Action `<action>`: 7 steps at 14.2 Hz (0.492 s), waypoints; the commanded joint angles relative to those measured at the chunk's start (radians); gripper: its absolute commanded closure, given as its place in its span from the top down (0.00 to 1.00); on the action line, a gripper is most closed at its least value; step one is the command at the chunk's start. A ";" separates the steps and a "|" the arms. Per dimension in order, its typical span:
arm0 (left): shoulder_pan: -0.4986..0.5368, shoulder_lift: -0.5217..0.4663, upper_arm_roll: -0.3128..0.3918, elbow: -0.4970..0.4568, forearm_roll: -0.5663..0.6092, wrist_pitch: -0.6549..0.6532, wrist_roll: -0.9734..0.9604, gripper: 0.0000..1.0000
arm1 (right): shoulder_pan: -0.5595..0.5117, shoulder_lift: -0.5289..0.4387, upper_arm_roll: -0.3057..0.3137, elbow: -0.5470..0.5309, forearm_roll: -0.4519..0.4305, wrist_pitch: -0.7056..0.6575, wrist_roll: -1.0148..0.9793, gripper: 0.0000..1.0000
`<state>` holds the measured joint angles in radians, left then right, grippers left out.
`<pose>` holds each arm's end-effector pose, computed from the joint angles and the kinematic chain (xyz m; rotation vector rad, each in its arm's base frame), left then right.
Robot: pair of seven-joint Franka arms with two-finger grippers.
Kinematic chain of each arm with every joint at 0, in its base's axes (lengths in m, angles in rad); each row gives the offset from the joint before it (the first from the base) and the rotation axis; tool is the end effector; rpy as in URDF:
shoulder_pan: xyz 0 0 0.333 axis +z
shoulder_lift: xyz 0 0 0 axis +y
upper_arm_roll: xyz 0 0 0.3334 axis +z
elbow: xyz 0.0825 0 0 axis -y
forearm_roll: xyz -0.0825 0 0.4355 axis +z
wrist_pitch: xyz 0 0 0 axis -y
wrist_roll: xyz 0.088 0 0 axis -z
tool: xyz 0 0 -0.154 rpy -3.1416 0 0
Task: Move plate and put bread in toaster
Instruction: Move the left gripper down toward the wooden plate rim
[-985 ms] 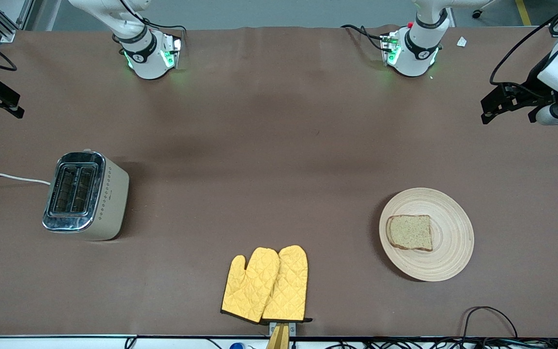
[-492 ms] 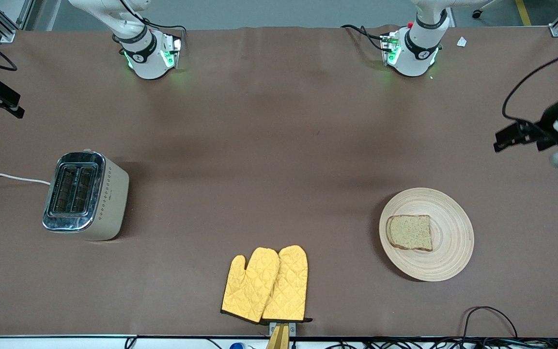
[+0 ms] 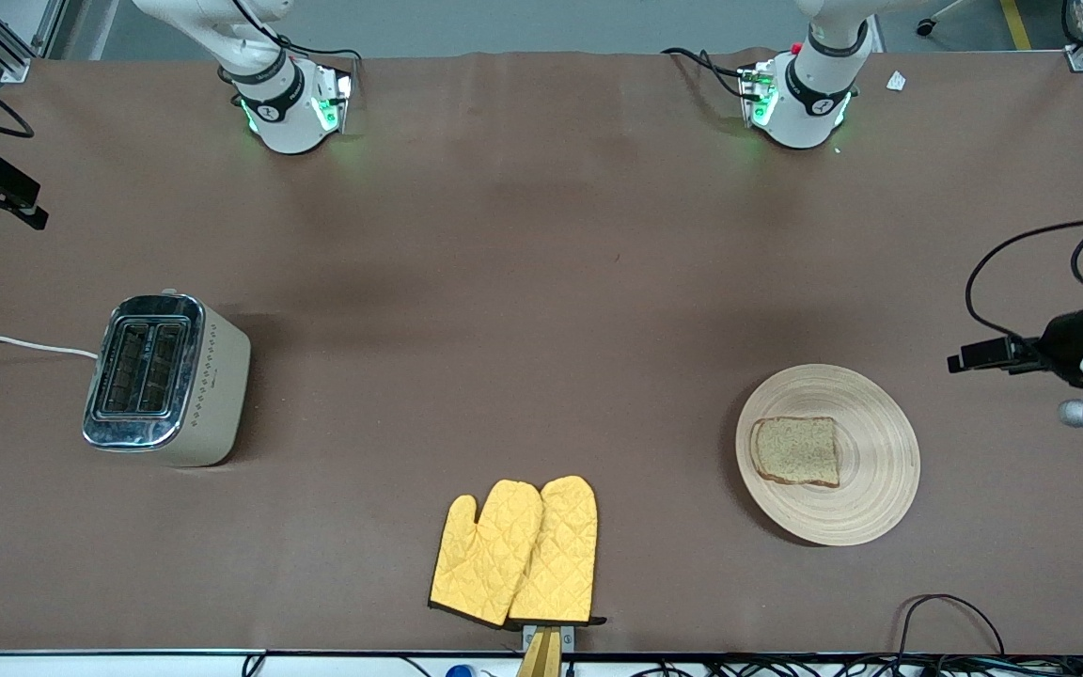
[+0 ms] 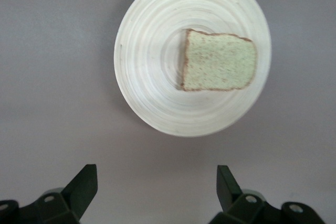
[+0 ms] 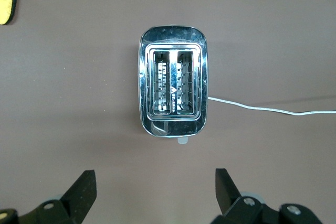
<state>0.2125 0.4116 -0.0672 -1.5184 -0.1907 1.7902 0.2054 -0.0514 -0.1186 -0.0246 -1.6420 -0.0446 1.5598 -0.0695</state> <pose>0.7077 0.0834 0.3684 2.9069 -0.0025 -0.1460 0.5649 -0.0507 0.6263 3.0969 -0.0119 0.0515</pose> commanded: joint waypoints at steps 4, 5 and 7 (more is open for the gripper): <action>0.068 0.156 -0.003 0.043 -0.111 0.080 0.061 1.00 | -0.012 -0.012 0.006 -0.012 0.005 0.005 -0.012 1.00; 0.085 0.167 -0.006 0.043 -0.134 0.084 0.065 1.00 | -0.012 -0.012 0.006 -0.012 0.005 0.005 -0.012 1.00; 0.135 0.200 -0.005 0.041 -0.232 0.118 0.095 1.00 | -0.012 -0.012 0.006 -0.012 0.005 0.005 -0.012 1.00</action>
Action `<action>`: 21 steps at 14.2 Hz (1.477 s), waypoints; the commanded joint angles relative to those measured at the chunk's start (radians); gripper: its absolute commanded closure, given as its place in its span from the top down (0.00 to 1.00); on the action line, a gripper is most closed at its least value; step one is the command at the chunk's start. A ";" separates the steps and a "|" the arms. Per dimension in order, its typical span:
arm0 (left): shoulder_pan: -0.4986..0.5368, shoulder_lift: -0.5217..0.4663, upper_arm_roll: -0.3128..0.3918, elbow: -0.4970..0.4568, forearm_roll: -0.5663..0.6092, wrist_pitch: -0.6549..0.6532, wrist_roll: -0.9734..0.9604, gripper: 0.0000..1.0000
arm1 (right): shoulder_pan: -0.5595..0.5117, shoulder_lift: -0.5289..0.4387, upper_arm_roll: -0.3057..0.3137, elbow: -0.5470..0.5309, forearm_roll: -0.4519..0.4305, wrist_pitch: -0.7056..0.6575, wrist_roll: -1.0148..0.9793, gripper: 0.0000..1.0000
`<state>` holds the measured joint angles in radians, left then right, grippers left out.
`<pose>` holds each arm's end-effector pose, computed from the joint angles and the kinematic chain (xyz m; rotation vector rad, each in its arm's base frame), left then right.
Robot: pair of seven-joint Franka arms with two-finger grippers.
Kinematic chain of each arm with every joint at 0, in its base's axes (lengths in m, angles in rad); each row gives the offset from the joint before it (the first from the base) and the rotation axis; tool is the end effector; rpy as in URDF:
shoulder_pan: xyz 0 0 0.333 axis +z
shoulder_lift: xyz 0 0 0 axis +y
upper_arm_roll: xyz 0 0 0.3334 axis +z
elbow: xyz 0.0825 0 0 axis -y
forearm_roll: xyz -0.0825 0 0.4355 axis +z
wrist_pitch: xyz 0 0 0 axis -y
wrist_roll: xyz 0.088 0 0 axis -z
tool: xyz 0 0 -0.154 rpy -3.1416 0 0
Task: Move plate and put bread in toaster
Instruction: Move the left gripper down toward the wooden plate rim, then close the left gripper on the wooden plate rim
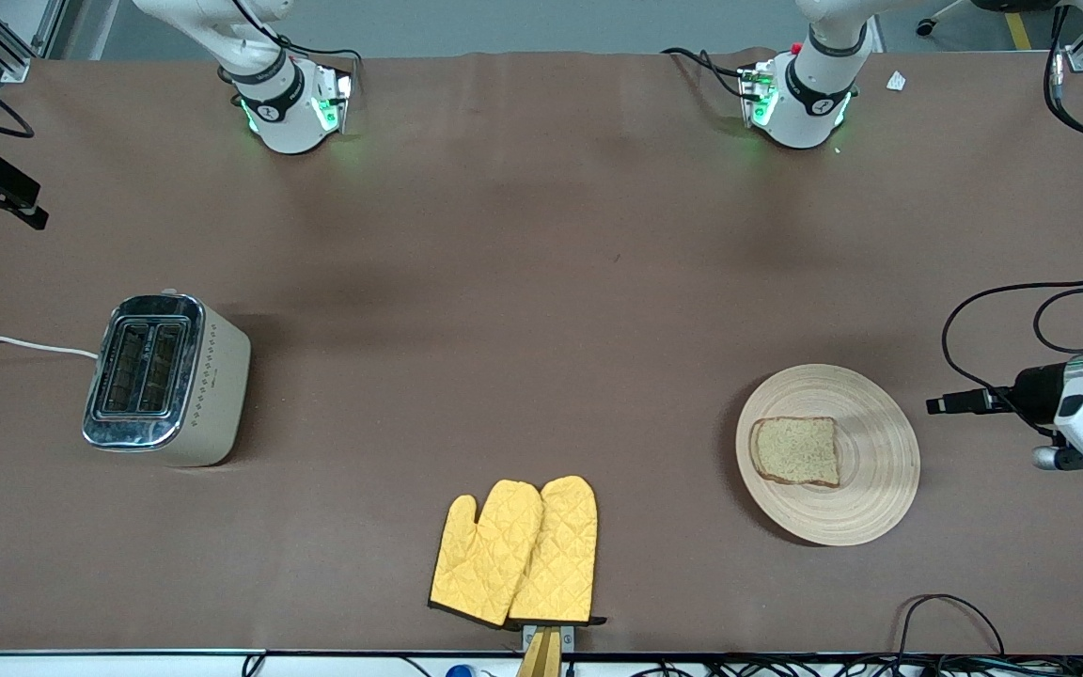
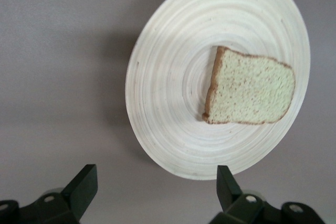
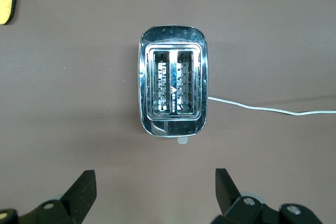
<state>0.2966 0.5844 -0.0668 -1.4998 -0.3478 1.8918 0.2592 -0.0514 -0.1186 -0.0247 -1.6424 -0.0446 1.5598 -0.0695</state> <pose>0.7222 0.1332 0.2640 2.7419 0.1663 -0.1368 0.5649 -0.0508 0.6261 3.0970 -0.0120 0.0509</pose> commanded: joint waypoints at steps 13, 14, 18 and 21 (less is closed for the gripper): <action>0.087 0.255 -0.007 0.059 -0.372 0.139 0.259 0.66 | -0.010 -0.012 0.006 -0.011 0.005 0.003 -0.012 1.00; 0.087 0.259 -0.007 0.058 -0.381 0.139 0.261 0.63 | -0.010 -0.012 0.006 -0.011 0.005 0.003 -0.012 1.00; 0.088 0.288 -0.008 0.059 -0.428 0.139 0.305 0.48 | -0.010 -0.012 0.006 -0.011 0.005 0.002 -0.012 1.00; 0.087 0.290 -0.008 0.056 -0.470 0.139 0.305 0.25 | -0.010 -0.012 0.006 -0.011 0.005 0.002 -0.012 1.00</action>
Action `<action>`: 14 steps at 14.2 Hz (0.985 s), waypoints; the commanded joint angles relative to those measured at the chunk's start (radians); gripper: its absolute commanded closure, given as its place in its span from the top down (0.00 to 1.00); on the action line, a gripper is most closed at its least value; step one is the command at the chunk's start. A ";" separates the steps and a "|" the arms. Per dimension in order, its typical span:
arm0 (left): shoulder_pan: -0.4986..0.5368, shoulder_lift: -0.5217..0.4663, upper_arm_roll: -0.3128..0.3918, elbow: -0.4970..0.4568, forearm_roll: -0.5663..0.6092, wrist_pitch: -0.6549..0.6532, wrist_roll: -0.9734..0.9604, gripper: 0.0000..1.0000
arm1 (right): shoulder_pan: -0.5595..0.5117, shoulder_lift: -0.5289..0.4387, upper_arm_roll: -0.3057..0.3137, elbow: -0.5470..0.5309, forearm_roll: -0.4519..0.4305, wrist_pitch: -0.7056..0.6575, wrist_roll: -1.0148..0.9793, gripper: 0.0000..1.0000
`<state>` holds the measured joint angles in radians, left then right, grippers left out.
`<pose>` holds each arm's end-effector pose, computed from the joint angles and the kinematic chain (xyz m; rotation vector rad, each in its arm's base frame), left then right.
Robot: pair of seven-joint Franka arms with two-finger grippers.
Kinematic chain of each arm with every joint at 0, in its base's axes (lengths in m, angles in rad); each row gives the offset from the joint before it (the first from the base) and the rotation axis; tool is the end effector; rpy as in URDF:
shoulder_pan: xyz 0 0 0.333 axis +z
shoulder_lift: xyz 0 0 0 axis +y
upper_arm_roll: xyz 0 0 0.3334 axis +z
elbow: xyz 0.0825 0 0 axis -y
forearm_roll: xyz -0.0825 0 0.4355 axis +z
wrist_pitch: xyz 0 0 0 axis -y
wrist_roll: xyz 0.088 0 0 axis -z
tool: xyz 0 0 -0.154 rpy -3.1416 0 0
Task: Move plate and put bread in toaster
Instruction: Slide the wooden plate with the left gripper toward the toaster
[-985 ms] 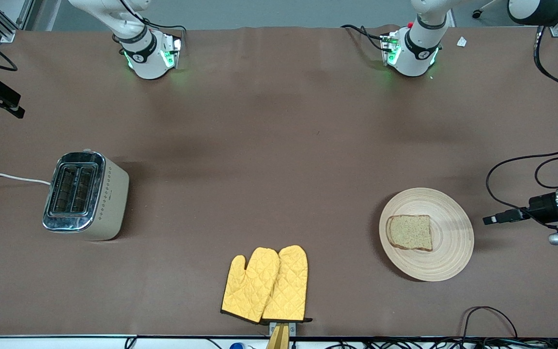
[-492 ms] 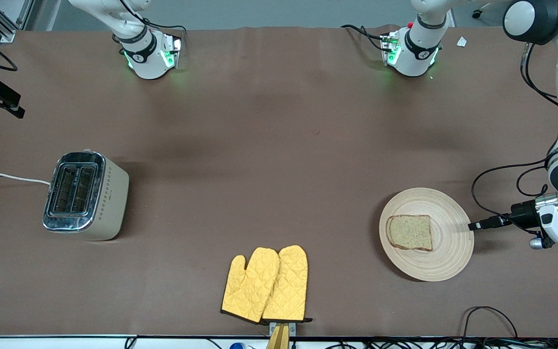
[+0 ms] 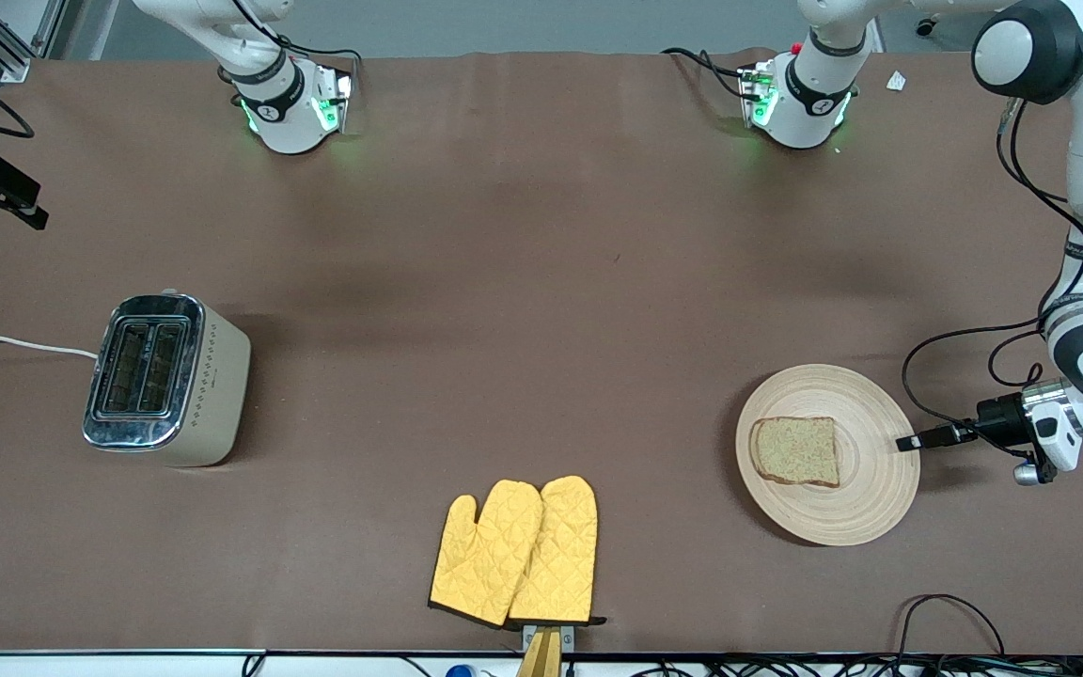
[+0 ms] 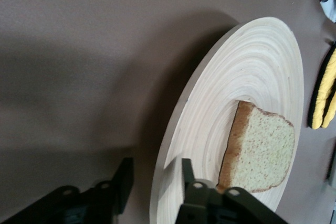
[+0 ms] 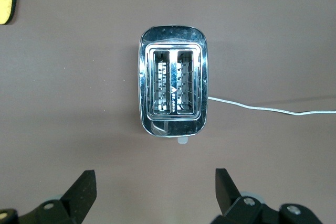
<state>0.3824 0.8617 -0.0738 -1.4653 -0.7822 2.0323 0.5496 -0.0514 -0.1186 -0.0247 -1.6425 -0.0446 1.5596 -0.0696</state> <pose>0.7258 0.1646 0.1019 2.3729 0.2967 0.0440 0.5648 -0.0508 0.6260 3.0970 -0.0119 0.0504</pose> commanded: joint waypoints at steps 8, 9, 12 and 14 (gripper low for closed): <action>0.001 0.005 -0.087 0.023 -0.037 -0.081 0.049 0.00 | -0.010 -0.012 0.006 -0.010 0.005 0.004 -0.012 1.00; 0.000 0.005 -0.115 0.022 -0.037 -0.081 0.053 0.00 | -0.010 -0.012 0.006 -0.011 0.005 0.004 -0.012 1.00; -0.003 0.002 -0.236 0.019 -0.039 -0.081 0.066 0.00 | -0.010 -0.012 0.006 -0.011 0.005 0.002 -0.012 1.00; -0.025 0.003 -0.294 0.019 -0.040 -0.080 0.059 0.00 | -0.010 -0.012 0.006 -0.011 0.005 0.002 -0.012 1.00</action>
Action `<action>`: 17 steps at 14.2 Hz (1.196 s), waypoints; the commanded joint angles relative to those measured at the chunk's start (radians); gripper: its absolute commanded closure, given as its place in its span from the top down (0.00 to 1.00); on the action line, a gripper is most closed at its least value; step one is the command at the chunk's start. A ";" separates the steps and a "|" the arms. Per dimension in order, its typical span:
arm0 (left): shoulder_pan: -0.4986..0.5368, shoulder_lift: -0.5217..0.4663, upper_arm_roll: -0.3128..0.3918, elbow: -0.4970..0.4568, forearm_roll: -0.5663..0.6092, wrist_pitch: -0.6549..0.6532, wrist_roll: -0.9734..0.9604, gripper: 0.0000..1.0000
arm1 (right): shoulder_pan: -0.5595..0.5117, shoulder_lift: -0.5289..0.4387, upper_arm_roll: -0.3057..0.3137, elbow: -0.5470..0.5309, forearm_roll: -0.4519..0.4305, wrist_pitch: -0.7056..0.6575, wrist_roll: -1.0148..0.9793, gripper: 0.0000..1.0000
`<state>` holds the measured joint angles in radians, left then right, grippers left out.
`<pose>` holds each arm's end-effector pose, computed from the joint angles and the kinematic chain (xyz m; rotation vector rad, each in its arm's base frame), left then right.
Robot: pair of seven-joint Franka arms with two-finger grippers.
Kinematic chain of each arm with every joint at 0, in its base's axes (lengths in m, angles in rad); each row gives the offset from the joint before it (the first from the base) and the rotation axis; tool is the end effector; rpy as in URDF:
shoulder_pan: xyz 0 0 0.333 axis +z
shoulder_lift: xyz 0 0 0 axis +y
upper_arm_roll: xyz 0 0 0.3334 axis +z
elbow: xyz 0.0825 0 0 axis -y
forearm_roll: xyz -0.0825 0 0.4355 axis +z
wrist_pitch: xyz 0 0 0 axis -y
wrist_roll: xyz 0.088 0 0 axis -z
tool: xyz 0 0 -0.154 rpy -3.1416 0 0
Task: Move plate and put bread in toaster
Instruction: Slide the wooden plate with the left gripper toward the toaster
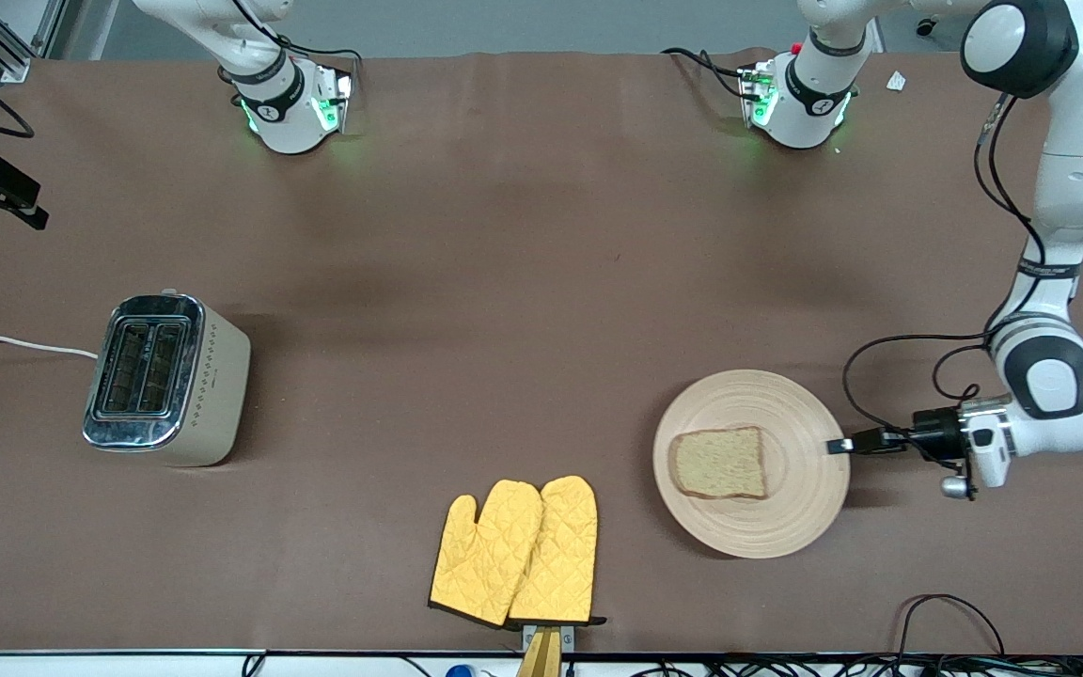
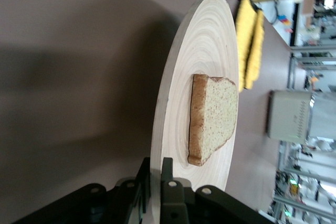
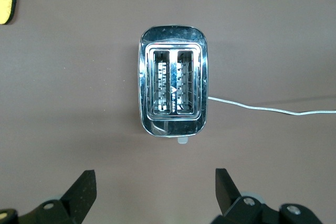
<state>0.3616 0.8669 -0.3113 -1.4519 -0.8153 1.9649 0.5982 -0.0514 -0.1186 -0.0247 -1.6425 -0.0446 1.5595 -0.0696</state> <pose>0.7514 -0.0100 0.1425 2.1551 -0.0050 0.0005 0.5648 -0.0508 0.6260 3.0970 -0.0119 0.0502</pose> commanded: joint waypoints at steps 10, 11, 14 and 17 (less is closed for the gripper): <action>-0.292 -0.017 -0.144 -0.091 -0.123 0.192 0.006 0.00 | -0.015 -0.010 0.005 0.000 0.005 0.001 -0.010 1.00; -0.315 -0.017 -0.144 -0.091 -0.124 0.218 0.006 0.00 | -0.015 -0.010 0.005 0.001 0.006 0.002 -0.009 1.00; -0.377 -0.014 -0.144 -0.129 -0.133 0.300 0.012 0.00 | -0.013 -0.009 0.005 0.003 -0.006 0.007 -0.013 1.00; -0.403 -0.009 -0.144 -0.162 -0.169 0.333 0.018 0.00 | -0.015 -0.009 0.005 0.003 -0.008 -0.003 -0.013 1.00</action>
<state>-0.0413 0.8700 -0.4444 -1.5912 -0.9320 2.2921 0.5951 -0.0518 -0.1186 -0.0267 -1.6385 -0.0447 1.5613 -0.0696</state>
